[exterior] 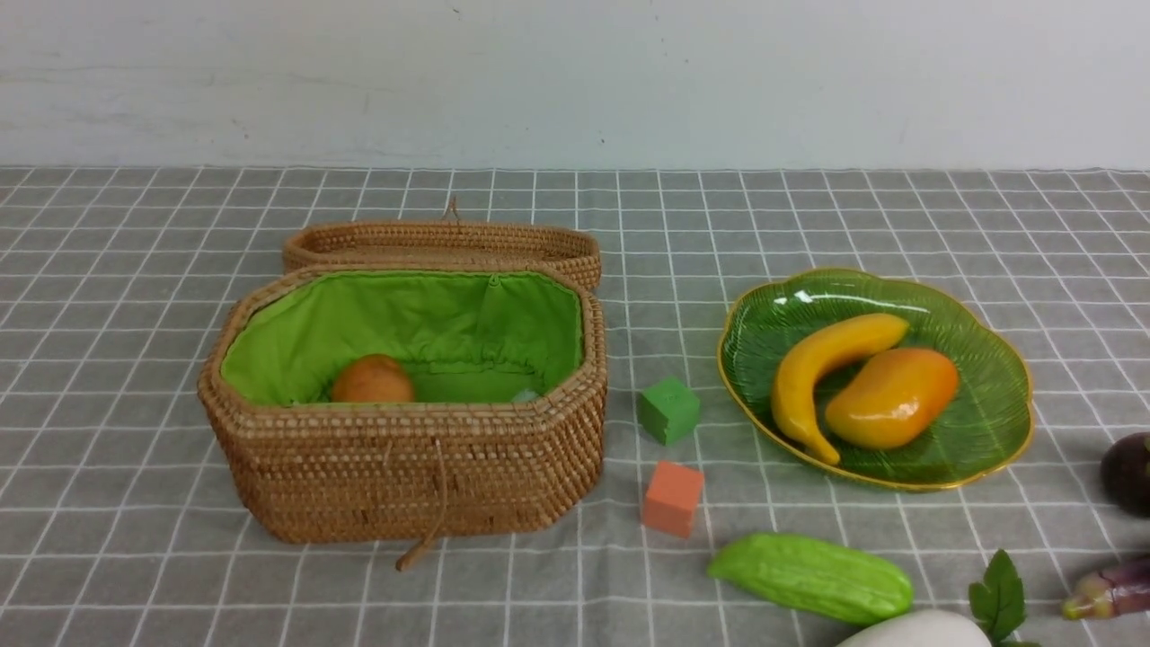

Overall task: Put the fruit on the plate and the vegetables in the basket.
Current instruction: Take a chayote with your right arm and place it on the basket on the left.

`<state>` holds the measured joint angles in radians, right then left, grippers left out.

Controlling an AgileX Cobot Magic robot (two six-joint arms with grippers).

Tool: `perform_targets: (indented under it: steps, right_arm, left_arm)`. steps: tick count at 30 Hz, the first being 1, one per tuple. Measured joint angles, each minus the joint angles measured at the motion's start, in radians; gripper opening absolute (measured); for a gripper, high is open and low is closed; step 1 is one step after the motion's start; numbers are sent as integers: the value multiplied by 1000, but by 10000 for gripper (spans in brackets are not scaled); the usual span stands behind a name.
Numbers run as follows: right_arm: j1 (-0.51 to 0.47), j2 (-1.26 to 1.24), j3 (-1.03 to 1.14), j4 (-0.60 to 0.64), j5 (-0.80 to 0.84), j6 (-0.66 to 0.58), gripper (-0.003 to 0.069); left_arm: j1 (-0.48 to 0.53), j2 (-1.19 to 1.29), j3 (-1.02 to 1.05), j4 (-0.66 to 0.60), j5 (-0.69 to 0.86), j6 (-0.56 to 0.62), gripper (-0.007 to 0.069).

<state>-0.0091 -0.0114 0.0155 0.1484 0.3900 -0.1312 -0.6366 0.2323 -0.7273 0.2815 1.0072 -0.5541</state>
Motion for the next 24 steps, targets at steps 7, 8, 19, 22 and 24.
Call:
perform_targets:
  steps: [7,8,19,22,24]
  right_arm:
    - [0,0,0,0,0,0,241]
    - [0,0,0,0,0,0,241]
    - [0,0,0,0,0,0,241]
    - [0,0,0,0,0,0,241]
    - [0,0,0,0,0,0,241]
  left_arm:
    - [337,4,144,-46,-314,139,-9]
    - [356,4,156,-54,-337,149,-9]
    - [664,-148,503,-201,-664,292,-2]
    - [702,-210,593,-207,-672,293,-2]
    - [734,-235,655,-209,-676,293,-1]
